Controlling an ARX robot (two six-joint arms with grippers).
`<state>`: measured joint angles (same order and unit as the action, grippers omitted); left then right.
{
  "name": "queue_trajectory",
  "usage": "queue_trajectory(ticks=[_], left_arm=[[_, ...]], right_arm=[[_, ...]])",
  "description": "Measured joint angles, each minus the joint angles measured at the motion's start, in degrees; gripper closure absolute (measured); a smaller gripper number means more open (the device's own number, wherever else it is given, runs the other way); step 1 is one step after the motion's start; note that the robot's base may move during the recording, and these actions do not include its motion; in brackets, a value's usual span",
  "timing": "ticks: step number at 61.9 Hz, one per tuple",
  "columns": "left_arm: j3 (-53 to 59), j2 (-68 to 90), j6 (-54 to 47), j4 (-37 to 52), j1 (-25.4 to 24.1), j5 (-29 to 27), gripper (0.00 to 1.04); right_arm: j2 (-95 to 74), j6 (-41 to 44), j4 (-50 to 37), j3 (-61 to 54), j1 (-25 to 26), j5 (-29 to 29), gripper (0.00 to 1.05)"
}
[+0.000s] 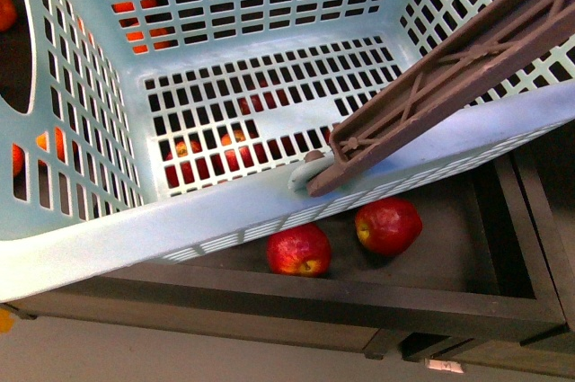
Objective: Pick mango and avocado into basket
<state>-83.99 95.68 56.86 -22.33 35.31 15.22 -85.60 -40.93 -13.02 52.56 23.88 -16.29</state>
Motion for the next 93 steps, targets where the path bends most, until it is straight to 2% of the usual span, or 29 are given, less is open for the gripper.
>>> queue_trajectory(ticks=[11, 25, 33, 48, 56, 64, 67, 69, 77, 88, 91, 93], left_arm=[[0.0, 0.0, 0.0, 0.0, 0.0, 0.2, 0.9], [0.0, 0.0, 0.0, 0.0, 0.0, 0.0, 0.9], [0.0, 0.0, 0.0, 0.0, 0.0, 0.0, 0.9], [0.0, 0.0, 0.0, 0.0, 0.0, 0.0, 0.9], [0.0, 0.0, 0.0, 0.0, 0.0, 0.0, 0.9], [0.0, 0.0, 0.0, 0.0, 0.0, 0.0, 0.9], [0.0, 0.0, 0.0, 0.0, 0.0, 0.0, 0.9], [0.0, 0.0, 0.0, 0.0, 0.0, 0.0, 0.9], [0.0, 0.0, 0.2, -0.2, 0.1, 0.2, 0.9], [0.0, 0.0, -0.1, -0.2, -0.1, -0.4, 0.9], [0.0, 0.0, -0.1, -0.2, -0.1, -0.4, 0.9], [0.0, 0.0, -0.1, -0.2, -0.1, -0.2, 0.9]], right_arm=[[11.7, 2.2, 0.7, -2.8, -10.5, 4.3, 0.45], [15.5, 6.3, -0.2, -5.3, -25.1, 11.5, 0.45], [14.9, 8.5, -0.9, -6.3, -31.6, 14.8, 0.45], [13.2, 11.1, -2.4, -8.4, -40.7, 18.3, 0.45], [12.1, 12.0, -2.7, -9.4, -42.2, 18.7, 0.44], [11.7, 12.1, -2.9, -9.9, -42.4, 19.4, 0.24], [11.7, 12.1, -3.2, -9.9, -42.1, 19.7, 0.11], [11.8, 12.1, -3.3, -9.9, -41.9, 19.7, 0.08], [12.6, 12.1, -3.2, -10.1, -40.0, 20.4, 0.09], [19.5, 12.7, 0.2, -12.3, -34.5, 23.5, 0.09], [22.2, 14.1, 1.1, -13.4, -32.6, 23.9, 0.09], [24.3, 17.2, -1.8, -15.5, -31.0, 22.6, 0.13]])
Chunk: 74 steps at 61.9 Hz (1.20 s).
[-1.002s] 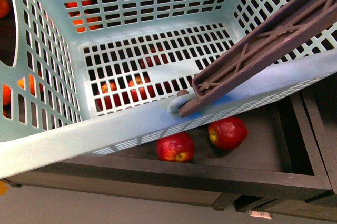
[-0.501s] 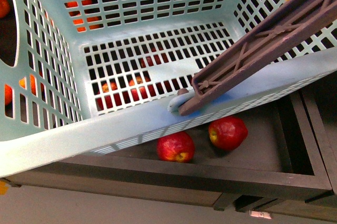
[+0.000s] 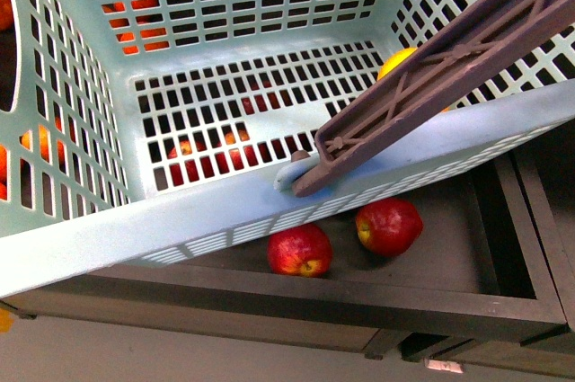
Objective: Pick mango and avocado into basket
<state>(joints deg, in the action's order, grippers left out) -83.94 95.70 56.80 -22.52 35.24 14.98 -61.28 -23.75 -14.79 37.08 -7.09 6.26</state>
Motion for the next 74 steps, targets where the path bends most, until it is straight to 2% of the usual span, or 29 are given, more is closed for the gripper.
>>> queue_trajectory(ticks=[6, 10, 17, 25, 32, 66, 74], left_arm=[[0.0, 0.0, 0.0, 0.0, 0.0, 0.2, 0.9], [0.0, 0.0, 0.0, 0.0, 0.0, 0.2, 0.9], [0.0, 0.0, 0.0, 0.0, 0.2, 0.4, 0.9], [0.0, 0.0, -0.1, 0.0, 0.1, 0.0, 0.9], [0.0, 0.0, 0.0, 0.0, 0.1, 0.1, 0.9], [0.0, 0.0, 0.0, 0.0, 0.1, 0.2, 0.9], [0.0, 0.0, 0.0, 0.0, 0.1, 0.1, 0.9]], right_arm=[[6.8, 13.8, -12.4, -8.9, 3.2, -2.1, 0.34], [8.9, 18.2, -14.1, -12.3, 4.9, -5.4, 0.44], [10.6, 21.0, -15.1, -16.8, 6.7, -5.9, 0.6], [15.0, 22.6, -16.2, -22.4, 6.9, -6.1, 0.88], [17.7, 23.3, -16.3, -25.1, 6.9, -6.1, 1.02], [31.1, 23.4, -10.9, -33.1, 7.0, -6.2, 1.03], [32.3, 23.5, -10.5, -33.4, 7.0, -6.2, 0.79]])
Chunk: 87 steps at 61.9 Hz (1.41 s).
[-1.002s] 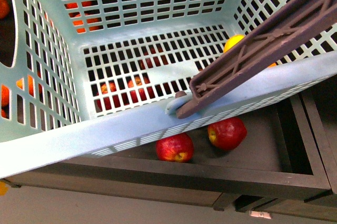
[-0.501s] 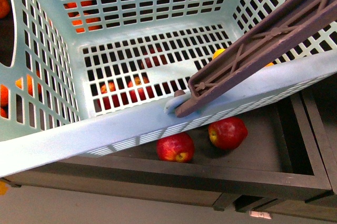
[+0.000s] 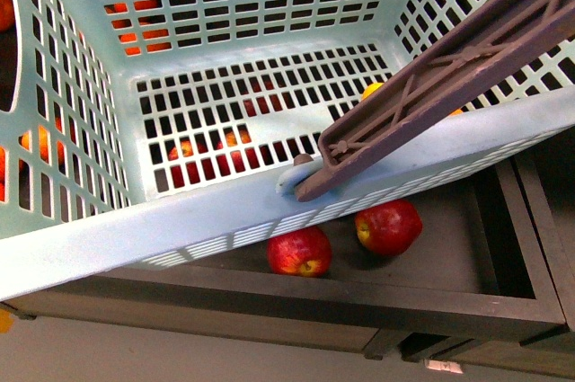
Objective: Pick mango and avocado into basket
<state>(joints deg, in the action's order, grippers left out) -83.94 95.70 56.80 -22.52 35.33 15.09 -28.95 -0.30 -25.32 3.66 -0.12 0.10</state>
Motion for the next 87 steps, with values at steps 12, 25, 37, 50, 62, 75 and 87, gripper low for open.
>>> queue_trajectory(ticks=[12, 25, 37, 50, 62, 75, 87], left_arm=[[0.0, 0.0, 0.0, 0.0, 0.0, 0.1, 0.9], [0.0, 0.0, 0.0, 0.0, 0.0, 0.1, 0.9], [0.0, 0.0, 0.0, 0.0, 0.0, 0.0, 0.9], [0.0, 0.0, 0.0, 0.0, 0.7, 1.0, 0.9], [0.0, 0.0, 0.2, 0.0, 0.5, 0.5, 0.9], [0.0, 0.0, -0.1, 0.0, -0.1, -0.5, 0.9], [0.0, 0.0, 0.0, 0.0, -0.1, 0.1, 0.9]], right_arm=[[0.0, 0.0, 0.0, 0.0, 0.0, 0.0, 0.5], [0.1, 0.0, 0.0, 0.0, 0.0, 0.0, 0.17], [0.1, 0.0, 0.0, 0.0, 0.0, 0.0, 0.09], [0.1, 0.0, 0.0, -0.1, 0.0, 0.1, 0.09], [0.2, 0.0, 0.1, -0.3, 0.1, 0.1, 0.09], [0.1, 0.0, 0.1, -0.4, 0.1, 0.1, 0.09], [0.2, 0.0, 0.2, -0.4, 0.1, -0.1, 0.09]])
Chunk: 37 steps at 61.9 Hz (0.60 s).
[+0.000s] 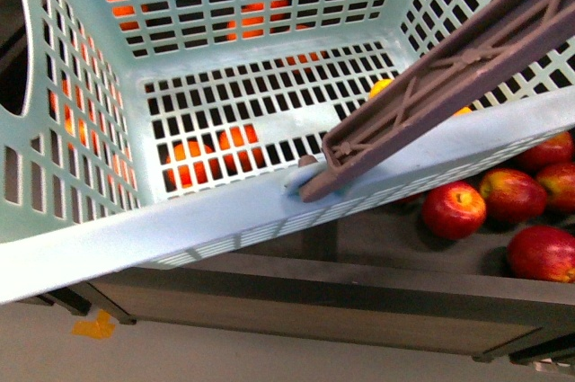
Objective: Pick mango and avocado into basket
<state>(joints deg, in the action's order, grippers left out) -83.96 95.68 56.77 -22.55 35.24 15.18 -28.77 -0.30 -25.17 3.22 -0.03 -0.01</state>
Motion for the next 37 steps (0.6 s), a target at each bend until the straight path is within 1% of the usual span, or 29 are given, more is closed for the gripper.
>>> queue_trajectory(ticks=[37], left_arm=[[0.0, 0.0, -0.1, 0.0, 0.0, 0.0, 0.9]], right_arm=[[0.0, 0.0, 0.0, 0.0, 0.0, 0.1, 0.09]])
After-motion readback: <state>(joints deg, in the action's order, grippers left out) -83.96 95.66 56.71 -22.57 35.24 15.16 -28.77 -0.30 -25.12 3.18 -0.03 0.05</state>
